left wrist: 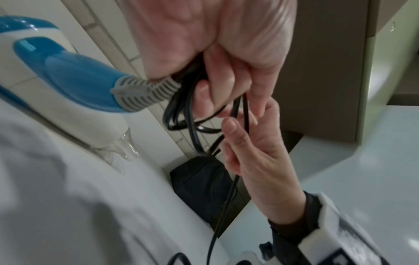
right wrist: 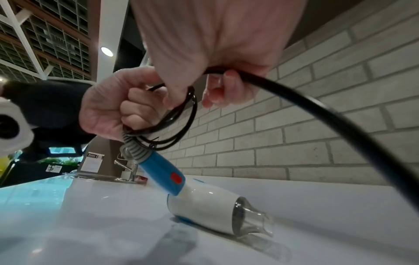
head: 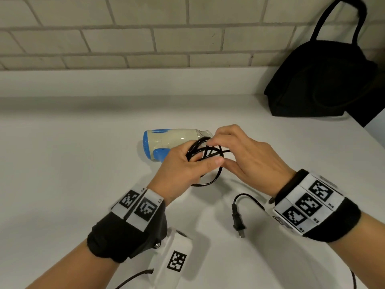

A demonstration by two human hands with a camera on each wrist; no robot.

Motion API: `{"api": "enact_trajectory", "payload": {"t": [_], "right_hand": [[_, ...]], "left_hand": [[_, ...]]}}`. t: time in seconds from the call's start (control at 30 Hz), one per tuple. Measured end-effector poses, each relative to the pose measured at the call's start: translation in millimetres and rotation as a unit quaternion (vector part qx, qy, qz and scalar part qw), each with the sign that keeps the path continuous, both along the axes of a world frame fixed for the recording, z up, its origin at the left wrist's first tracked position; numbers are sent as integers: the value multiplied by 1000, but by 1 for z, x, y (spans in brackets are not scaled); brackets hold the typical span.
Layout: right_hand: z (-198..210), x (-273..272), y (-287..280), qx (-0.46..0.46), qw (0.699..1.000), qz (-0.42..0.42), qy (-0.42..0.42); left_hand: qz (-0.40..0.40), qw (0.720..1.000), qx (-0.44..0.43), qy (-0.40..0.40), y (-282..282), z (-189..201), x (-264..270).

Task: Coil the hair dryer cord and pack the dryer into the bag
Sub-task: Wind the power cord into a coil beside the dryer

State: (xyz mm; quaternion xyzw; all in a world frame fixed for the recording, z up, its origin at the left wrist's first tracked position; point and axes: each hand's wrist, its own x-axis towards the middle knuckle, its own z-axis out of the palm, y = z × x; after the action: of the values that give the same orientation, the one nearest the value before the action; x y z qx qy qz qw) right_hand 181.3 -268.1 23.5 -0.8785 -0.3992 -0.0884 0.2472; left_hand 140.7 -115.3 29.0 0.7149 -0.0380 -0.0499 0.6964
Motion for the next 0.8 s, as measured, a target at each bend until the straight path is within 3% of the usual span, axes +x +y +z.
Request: {"api": "enact_trajectory", "payload": {"t": [0.2, 0.37, 0.5, 0.6, 0.67, 0.8], "right_hand": [[-7, 4, 7, 19, 996, 16, 88], [-14, 9, 11, 119, 974, 36, 188], [-21, 7, 16, 209, 939, 54, 269], [-14, 8, 21, 230, 919, 46, 316], [-10, 14, 16, 211, 918, 33, 335], [-12, 21, -11, 132, 927, -21, 351]], "left_hand": [[-21, 998, 24, 45, 3, -6, -1], [-5, 998, 38, 56, 2, -5, 0], [-48, 995, -29, 85, 7, -5, 5], [-33, 994, -54, 91, 8, -6, 4], [15, 989, -106, 104, 11, -5, 6], [132, 952, -253, 110, 34, 2, 16]]}}
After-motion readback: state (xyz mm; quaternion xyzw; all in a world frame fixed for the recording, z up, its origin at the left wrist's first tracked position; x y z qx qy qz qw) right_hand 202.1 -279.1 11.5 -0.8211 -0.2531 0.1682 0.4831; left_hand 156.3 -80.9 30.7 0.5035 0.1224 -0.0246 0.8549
